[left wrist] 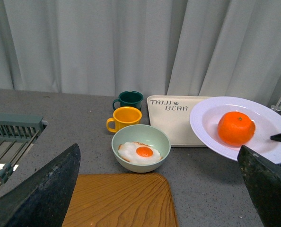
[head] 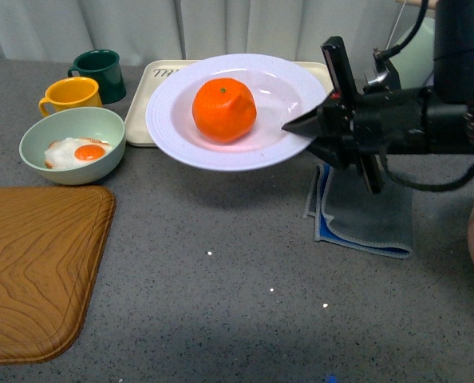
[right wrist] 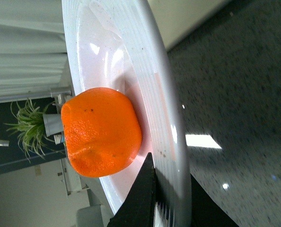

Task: Place orange and plate with both arms

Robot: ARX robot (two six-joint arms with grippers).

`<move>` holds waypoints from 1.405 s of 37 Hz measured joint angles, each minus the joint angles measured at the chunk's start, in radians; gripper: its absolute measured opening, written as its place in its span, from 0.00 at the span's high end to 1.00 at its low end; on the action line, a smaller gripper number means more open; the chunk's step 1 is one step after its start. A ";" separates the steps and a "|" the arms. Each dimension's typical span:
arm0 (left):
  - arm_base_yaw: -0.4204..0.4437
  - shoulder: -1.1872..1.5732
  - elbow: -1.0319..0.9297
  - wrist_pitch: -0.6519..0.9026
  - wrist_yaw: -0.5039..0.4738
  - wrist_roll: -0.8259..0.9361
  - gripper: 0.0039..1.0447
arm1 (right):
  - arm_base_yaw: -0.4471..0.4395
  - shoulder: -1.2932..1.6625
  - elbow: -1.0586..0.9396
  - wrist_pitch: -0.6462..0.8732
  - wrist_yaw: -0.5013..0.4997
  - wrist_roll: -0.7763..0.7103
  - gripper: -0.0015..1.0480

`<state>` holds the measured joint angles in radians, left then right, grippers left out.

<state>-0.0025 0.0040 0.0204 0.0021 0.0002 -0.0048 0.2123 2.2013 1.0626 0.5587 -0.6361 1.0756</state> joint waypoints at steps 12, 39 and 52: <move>0.000 0.000 0.000 0.000 0.000 0.000 0.06 | 0.028 0.294 0.524 -0.305 0.045 -0.030 0.96; 0.000 0.000 0.000 0.000 0.000 0.000 0.06 | 0.071 0.137 0.498 -0.404 0.414 -0.715 0.19; 0.000 0.000 0.000 0.000 -0.002 0.000 0.06 | 0.012 -0.198 -0.225 0.610 0.858 -1.056 0.63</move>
<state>-0.0025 0.0036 0.0204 0.0021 -0.0013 -0.0048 0.2241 2.0033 0.8371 1.1690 0.2222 0.0200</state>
